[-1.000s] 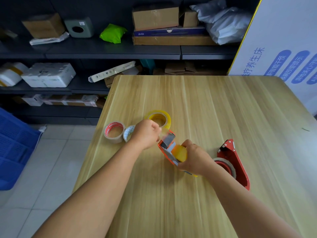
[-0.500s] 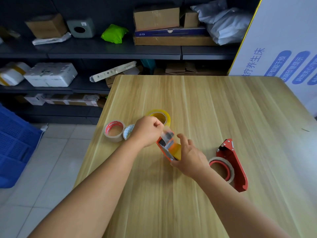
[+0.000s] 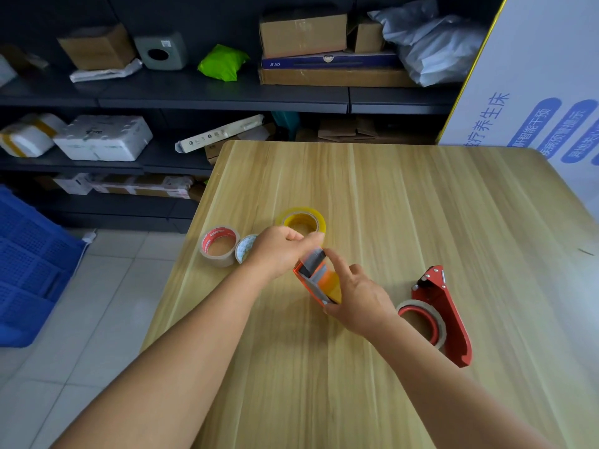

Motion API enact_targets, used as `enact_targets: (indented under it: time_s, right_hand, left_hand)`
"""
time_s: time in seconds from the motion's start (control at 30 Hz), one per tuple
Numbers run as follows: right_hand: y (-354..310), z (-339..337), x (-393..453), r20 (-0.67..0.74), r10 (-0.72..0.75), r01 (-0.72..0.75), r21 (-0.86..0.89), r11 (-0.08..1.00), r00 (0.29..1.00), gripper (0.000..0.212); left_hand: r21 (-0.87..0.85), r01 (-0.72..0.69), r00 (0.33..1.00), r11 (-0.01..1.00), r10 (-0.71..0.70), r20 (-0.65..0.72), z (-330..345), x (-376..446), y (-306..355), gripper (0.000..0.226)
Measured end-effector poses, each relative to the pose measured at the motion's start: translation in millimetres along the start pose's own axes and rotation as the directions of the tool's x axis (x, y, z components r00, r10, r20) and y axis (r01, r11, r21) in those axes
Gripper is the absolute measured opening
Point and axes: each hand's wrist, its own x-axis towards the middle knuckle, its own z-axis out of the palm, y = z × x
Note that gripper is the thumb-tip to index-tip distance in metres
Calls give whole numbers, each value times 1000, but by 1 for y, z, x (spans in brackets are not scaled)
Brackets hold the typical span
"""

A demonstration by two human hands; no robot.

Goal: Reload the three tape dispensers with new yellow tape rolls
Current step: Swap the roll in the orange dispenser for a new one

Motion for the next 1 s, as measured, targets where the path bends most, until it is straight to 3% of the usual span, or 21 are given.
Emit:
enact_targets:
  time_s: [0.13,0.33,0.5,0.73,0.87,1.0]
  right_hand:
    - [4,0,0,-13,21,-21,20,1000,1000,95]
    - [3,2,0,-102,44,-38,57,998,994,92]
    - [6,5,-2,-110,105,-86,171,982,988,84]
    - [10,-3,-7,-92,116,-82,306,948,989,86]
    - [10,-7,-8,-32,167,-151,288,946,985,63]
    - [16,-9,-11,-14,200,-188,274,943,980,56]
  left_hand:
    - [38,-25,999,999,27,-46,5,1,1,16]
    - [125,-135,990,983,137,-8,14,-6,9,18]
    - [296,-230,972,927,235,19,14,-14,20,18]
    - [317,-352,925,880,380,-27,-3,-29,61,16]
    - [298,-382,911,875,411,-37,-9,-39,81,17]
    - [314,-398,897,862,438,-64,-25,-47,100,16]
